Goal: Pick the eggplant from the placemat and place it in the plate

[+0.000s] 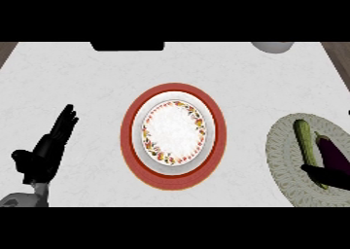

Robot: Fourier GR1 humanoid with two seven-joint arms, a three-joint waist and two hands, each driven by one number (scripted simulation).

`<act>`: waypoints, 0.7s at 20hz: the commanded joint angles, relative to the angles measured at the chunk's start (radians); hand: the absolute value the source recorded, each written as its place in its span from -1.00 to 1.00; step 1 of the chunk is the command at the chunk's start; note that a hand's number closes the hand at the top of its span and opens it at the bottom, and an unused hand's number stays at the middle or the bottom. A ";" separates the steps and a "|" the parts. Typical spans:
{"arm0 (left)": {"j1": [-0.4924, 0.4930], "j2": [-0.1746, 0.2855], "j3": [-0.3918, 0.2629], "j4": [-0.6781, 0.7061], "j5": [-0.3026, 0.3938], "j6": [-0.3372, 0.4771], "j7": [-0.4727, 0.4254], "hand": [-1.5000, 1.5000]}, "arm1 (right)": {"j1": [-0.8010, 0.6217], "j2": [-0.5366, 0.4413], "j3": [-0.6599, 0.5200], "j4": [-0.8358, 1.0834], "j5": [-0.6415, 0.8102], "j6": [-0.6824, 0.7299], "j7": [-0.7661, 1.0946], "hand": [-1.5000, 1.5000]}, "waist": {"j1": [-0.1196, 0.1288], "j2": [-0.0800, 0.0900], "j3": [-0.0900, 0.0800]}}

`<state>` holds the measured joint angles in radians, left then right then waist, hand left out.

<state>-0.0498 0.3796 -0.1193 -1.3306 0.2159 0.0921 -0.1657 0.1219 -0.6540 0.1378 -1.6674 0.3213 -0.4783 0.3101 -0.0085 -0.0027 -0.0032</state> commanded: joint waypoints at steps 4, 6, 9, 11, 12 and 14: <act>-0.020 -0.010 -0.004 -0.018 -0.012 0.008 0.036 0.00 | -0.004 -0.207 0.025 -0.127 0.018 0.310 0.355 -1.00 | 0.003 0.000 0.000; 0.027 0.003 0.006 -0.056 -0.021 0.006 0.027 0.00 | -0.017 -0.155 0.045 -0.089 0.016 0.332 0.380 -1.00 | 0.015 0.002 0.002; 0.053 -0.046 -0.017 -0.050 -0.040 0.002 -0.003 0.00 | -0.010 -0.115 0.038 -0.110 0.008 0.372 0.428 -1.00 | 0.011 0.002 0.003; -0.024 -0.027 0.033 0.059 -0.034 -0.035 -0.023 0.00 | -0.019 -0.121 0.021 -0.104 0.021 0.414 0.472 -1.00 | 0.005 0.003 0.003; 0.010 -0.045 0.003 -0.016 -0.053 -0.001 0.016 0.00 | -0.098 -0.124 0.010 -0.026 0.006 0.461 0.480 -1.00 | 0.015 0.004 0.003; 0.031 -0.060 0.001 -0.056 -0.054 -0.005 0.033 0.00 | -0.053 -0.148 -0.021 -0.133 0.007 0.512 0.538 -1.00 | 0.008 0.001 0.003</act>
<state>-0.0466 0.3519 -0.1043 -1.3460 0.1834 0.0764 -0.1448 0.0797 -0.7905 0.1473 -1.7583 0.3323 -0.0577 0.7640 0.0004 -0.0004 -0.0005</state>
